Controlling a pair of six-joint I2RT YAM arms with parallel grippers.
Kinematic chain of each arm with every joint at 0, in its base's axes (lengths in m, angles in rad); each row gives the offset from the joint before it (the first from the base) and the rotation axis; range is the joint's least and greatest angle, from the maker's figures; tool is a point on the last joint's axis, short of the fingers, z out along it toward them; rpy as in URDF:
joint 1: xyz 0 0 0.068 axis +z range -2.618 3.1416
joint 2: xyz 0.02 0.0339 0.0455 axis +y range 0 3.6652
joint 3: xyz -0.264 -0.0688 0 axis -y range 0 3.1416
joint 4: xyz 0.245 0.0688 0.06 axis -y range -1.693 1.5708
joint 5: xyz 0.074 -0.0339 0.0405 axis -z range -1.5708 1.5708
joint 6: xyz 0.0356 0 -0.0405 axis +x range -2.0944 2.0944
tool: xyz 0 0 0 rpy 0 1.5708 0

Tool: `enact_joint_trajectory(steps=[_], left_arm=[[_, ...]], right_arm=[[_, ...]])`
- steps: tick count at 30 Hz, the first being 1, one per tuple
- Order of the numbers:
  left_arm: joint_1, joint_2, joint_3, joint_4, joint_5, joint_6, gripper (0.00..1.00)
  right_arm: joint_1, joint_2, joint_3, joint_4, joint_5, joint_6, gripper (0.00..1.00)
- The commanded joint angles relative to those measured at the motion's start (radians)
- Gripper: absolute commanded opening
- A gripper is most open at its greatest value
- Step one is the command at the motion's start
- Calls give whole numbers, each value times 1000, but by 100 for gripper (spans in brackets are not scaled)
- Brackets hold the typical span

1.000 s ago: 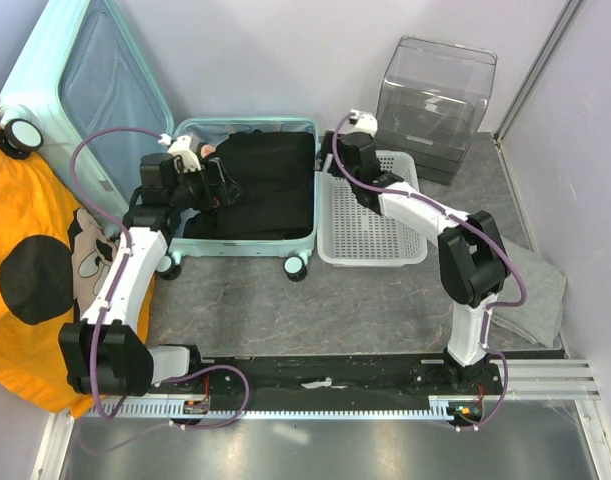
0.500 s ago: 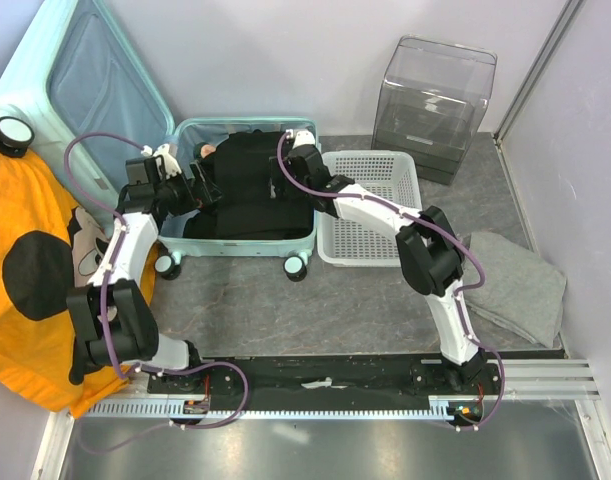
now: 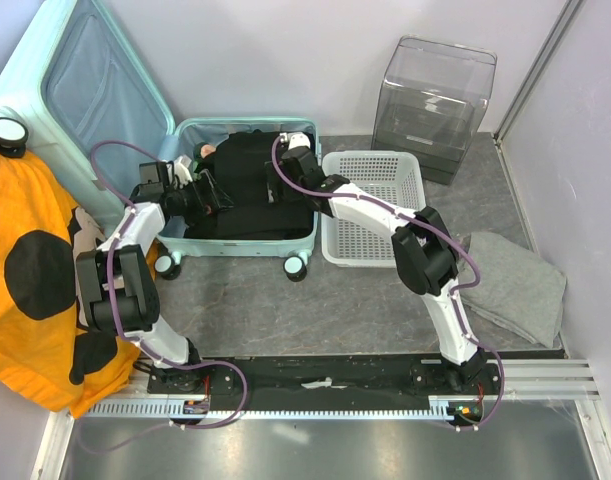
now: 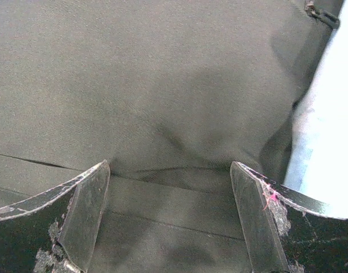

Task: Open, take out, and arrange the luggage
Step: Adjust the bin at the center of the board, then pick up the clothes from the luggage.

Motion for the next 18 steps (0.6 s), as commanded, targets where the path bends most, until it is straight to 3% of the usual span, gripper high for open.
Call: enact_joint_trajectory(steps=[1, 4, 7, 10, 11, 14, 18], left_arm=[[-17, 15, 12, 39, 102, -61, 99], [-40, 36, 1, 74, 175, -77, 97], [-52, 59, -13, 122, 232, -105, 80], [-52, 58, -21, 163, 295, -133, 44], [-51, 52, -22, 175, 309, -143, 27], [-45, 14, -31, 226, 341, -163, 2], [-6, -63, -56, 301, 344, -203, 2]], right_arm=[[2, 52, 39, -29, -61, 30, 95], [4, 58, 34, -18, -91, 44, 94], [2, 57, 28, -7, -108, 52, 94], [4, 28, 8, 5, -109, 52, 94], [4, 19, 0, 9, -109, 50, 94], [4, -30, -32, 20, -106, 39, 94], [4, -100, -70, 37, -140, 35, 95]])
